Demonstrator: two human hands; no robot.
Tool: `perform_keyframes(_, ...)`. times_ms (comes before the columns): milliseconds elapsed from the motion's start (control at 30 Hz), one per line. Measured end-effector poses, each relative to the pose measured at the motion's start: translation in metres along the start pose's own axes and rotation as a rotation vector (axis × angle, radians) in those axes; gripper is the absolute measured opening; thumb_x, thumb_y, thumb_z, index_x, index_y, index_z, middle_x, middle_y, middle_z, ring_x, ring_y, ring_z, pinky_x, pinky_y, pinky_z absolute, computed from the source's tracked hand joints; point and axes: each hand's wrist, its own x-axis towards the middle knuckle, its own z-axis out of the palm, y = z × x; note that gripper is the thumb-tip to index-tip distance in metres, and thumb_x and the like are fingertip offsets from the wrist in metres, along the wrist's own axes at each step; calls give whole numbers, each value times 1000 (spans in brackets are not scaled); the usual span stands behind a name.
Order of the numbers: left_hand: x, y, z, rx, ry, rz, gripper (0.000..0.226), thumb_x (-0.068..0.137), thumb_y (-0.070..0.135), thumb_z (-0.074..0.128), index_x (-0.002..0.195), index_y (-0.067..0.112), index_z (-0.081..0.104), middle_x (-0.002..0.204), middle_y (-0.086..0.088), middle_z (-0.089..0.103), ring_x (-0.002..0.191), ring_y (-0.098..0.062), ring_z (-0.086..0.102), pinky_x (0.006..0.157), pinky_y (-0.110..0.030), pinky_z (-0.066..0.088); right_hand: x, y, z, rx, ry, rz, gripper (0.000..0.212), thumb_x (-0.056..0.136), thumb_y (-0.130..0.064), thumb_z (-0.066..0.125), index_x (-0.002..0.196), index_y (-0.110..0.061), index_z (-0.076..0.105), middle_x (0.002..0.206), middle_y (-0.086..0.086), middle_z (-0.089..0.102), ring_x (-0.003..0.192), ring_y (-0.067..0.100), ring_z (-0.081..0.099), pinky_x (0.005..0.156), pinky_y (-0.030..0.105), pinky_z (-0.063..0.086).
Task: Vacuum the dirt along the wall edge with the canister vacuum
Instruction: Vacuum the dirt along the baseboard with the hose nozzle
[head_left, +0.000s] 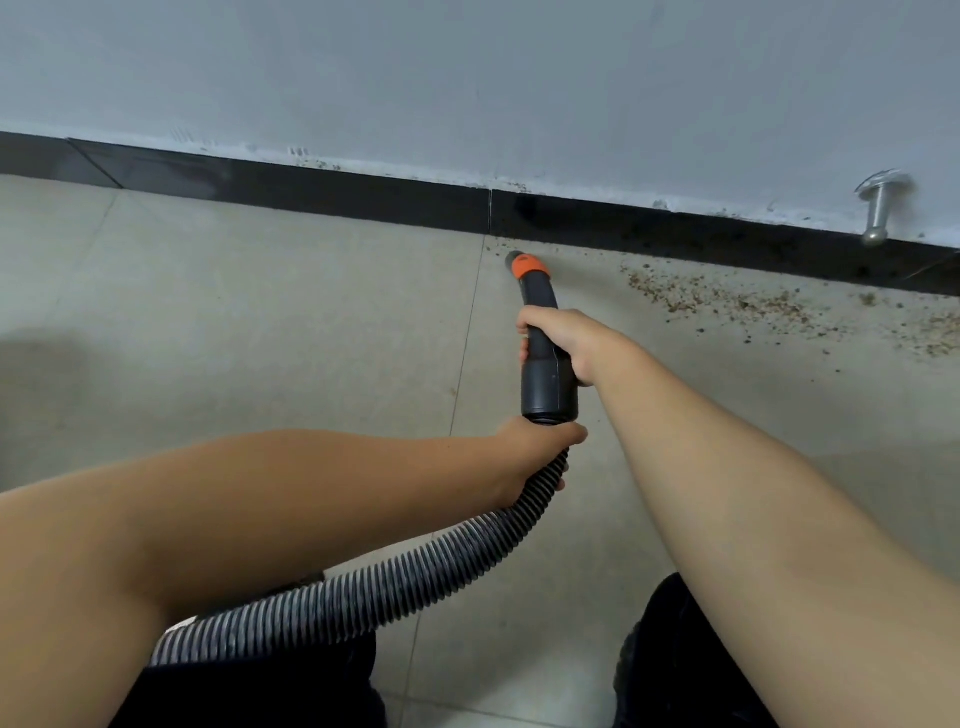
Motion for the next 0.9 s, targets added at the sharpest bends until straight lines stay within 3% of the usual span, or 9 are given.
perform_keyframes(133, 3, 9, 4, 120, -44, -19, 20, 88, 22, 66, 93, 11, 51, 74, -6, 53, 56, -16, 53, 38, -15, 45, 1, 4, -20, 115, 71, 14, 12, 80, -14, 61, 88, -9, 54, 52, 3, 62, 46, 16, 60, 63, 31, 54)
perform_keyframes(333, 20, 26, 16, 233, -112, 5, 32, 87, 23, 67, 110, 8, 51, 76, -5, 53, 57, -16, 53, 40, -16, 43, 8, 10, -59, 300, 216, 0, 16, 80, -12, 61, 93, -10, 52, 51, 2, 61, 46, 16, 61, 58, 29, 53)
perform_keyframes(500, 27, 16, 19, 145, -87, 16, 22, 88, 22, 66, 99, 11, 52, 73, -5, 52, 55, -16, 51, 37, -13, 42, 14, 8, -55, 230, 175, -1, 14, 80, -12, 61, 91, -10, 52, 52, 2, 61, 46, 16, 59, 61, 31, 53)
perform_keyframes(600, 29, 7, 16, 80, -66, 16, 16, 88, 21, 66, 88, 15, 50, 72, -5, 51, 54, -17, 50, 44, -18, 45, 18, 7, -43, 177, 128, -1, 14, 80, -12, 61, 91, -10, 52, 52, 3, 60, 46, 16, 58, 62, 32, 54)
perform_keyframes(700, 30, 2, 13, 12, -23, 20, 16, 87, 20, 65, 87, 14, 51, 70, -6, 51, 54, -17, 49, 50, -23, 46, 22, 3, -30, 117, 73, -10, 15, 82, -13, 61, 93, -10, 52, 53, 4, 60, 45, 17, 58, 59, 30, 54)
perform_keyframes(900, 29, 2, 3, -82, 68, 45, 15, 87, 19, 65, 87, 14, 51, 69, -5, 51, 53, -16, 50, 44, -17, 46, 33, -8, -8, 1, -28, -41, 19, 80, -16, 62, 94, -10, 52, 55, 4, 62, 49, 18, 59, 68, 35, 55)
